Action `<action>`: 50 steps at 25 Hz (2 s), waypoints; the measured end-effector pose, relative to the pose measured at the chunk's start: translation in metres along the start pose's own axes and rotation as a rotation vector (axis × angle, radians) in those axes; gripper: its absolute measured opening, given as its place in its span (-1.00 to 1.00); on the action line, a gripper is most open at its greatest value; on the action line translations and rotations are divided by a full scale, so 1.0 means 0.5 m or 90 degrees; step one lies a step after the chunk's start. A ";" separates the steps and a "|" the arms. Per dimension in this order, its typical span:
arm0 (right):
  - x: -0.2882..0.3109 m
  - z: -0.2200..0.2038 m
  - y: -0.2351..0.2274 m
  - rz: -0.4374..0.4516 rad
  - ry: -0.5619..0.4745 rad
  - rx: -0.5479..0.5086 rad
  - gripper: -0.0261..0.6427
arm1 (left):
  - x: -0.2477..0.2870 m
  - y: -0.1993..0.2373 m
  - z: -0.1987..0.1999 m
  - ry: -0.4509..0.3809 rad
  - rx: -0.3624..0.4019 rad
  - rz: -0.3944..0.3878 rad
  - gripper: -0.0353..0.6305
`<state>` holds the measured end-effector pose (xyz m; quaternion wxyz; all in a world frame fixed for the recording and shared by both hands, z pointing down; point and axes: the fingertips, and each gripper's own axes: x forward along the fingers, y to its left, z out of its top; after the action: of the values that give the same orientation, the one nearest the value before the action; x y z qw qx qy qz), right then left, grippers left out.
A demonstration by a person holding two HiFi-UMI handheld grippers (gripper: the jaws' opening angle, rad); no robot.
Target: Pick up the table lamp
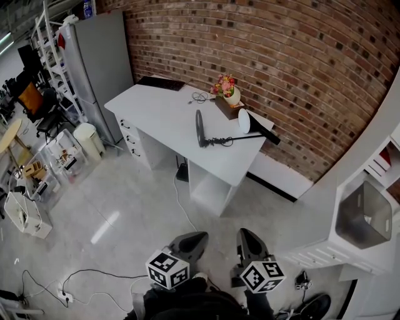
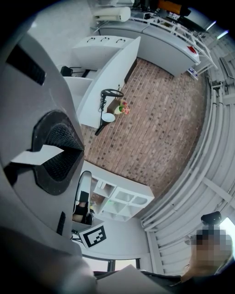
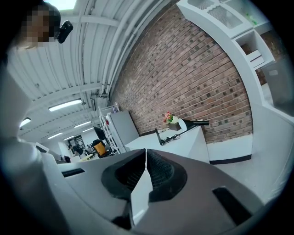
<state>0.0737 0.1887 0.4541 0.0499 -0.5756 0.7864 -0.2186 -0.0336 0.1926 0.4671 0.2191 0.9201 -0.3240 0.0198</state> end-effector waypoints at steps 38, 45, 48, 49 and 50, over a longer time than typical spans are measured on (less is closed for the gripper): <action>0.124 -0.003 -0.037 0.023 0.050 0.033 -0.88 | 0.060 0.091 0.029 0.007 -0.034 0.039 -0.87; 0.191 0.028 -0.066 0.032 0.056 0.026 -0.88 | 0.117 0.133 0.061 0.011 -0.029 0.044 -0.87; 0.222 0.041 -0.081 0.034 0.059 0.027 -0.88 | 0.142 0.156 0.076 0.009 -0.027 0.049 -0.87; 0.232 0.045 -0.086 0.035 0.061 0.026 -0.88 | 0.150 0.164 0.082 0.007 -0.027 0.051 -0.87; 0.243 0.048 -0.091 0.035 0.063 0.025 -0.88 | 0.158 0.171 0.088 0.005 -0.028 0.053 -0.87</action>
<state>0.0816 0.0582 0.4717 0.0282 -0.5408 0.7991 -0.2611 -0.0276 0.0686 0.4746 0.2395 0.9009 -0.3611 0.0253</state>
